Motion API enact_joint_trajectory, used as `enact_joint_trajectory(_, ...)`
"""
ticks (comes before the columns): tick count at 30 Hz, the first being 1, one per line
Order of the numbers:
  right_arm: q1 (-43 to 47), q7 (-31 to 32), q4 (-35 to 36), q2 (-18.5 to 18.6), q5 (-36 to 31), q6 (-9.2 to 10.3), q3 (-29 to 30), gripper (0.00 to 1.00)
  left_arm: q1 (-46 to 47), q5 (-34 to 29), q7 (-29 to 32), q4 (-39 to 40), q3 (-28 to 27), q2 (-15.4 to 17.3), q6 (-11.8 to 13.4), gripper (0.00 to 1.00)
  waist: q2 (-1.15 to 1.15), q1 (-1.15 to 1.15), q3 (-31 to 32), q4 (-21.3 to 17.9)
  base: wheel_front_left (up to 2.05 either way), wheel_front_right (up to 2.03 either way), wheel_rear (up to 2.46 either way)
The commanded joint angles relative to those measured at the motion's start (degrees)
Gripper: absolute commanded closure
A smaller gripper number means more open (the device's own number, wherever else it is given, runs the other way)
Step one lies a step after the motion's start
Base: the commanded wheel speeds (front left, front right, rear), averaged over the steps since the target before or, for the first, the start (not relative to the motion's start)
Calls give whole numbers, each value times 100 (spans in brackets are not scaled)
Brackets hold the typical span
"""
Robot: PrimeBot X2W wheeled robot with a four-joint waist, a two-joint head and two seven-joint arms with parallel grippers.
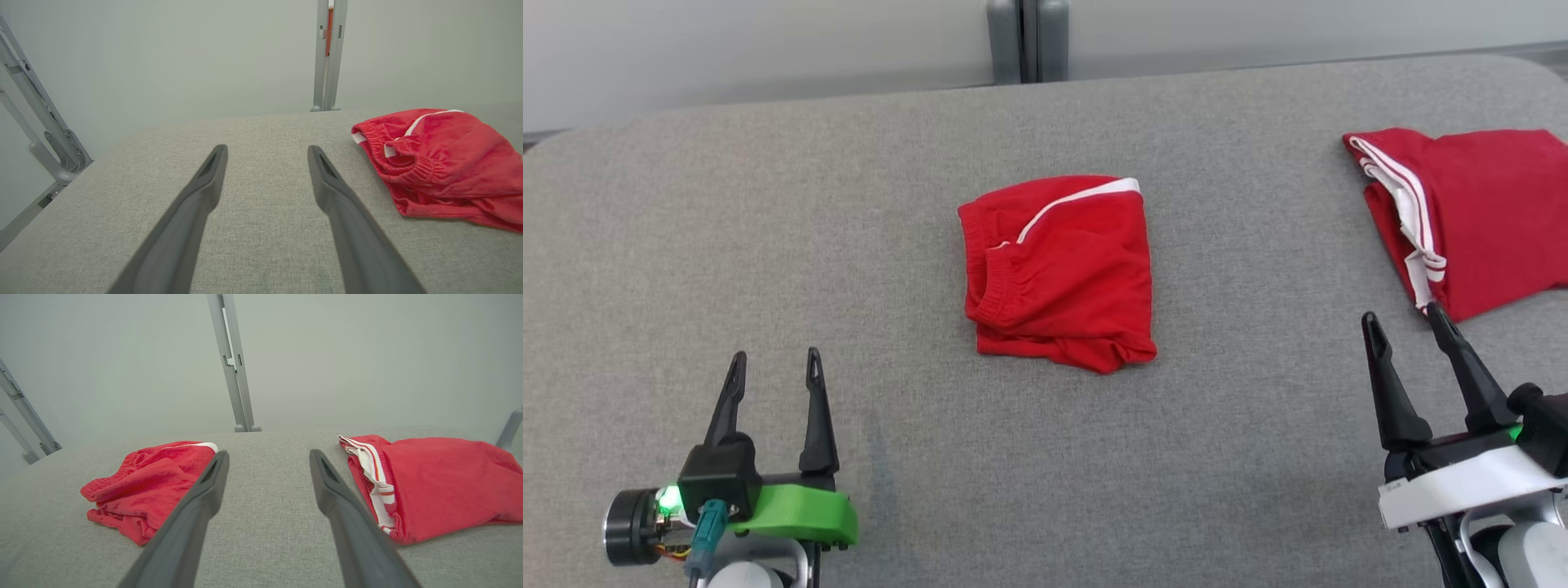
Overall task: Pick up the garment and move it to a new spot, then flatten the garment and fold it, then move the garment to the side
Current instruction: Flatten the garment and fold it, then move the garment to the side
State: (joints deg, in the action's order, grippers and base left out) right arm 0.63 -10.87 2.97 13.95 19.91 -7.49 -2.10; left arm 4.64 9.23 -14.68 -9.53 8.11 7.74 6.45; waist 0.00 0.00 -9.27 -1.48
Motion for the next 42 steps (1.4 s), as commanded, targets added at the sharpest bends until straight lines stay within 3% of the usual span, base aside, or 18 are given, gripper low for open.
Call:
enact_joint_trajectory(1,120,41,37,-14,-64,2,37,0,-142,15,14,4,-20,50,21,0,0,0,290,-85,0,0,0)
enact_joint_trajectory(17,607,416,330,-329,-197,2,320,0,-527,139,213,58,11,168,75,0,0,0,569,-124,0,0,0)
enact_joint_trajectory(35,638,527,376,-334,-177,2,340,0,-487,212,171,10,92,174,125,0,0,0,616,-76,0,0,0)
enact_joint_trajectory(42,541,569,358,-242,-102,2,434,0,-203,119,106,95,203,128,129,0,0,0,397,110,0,0,0)
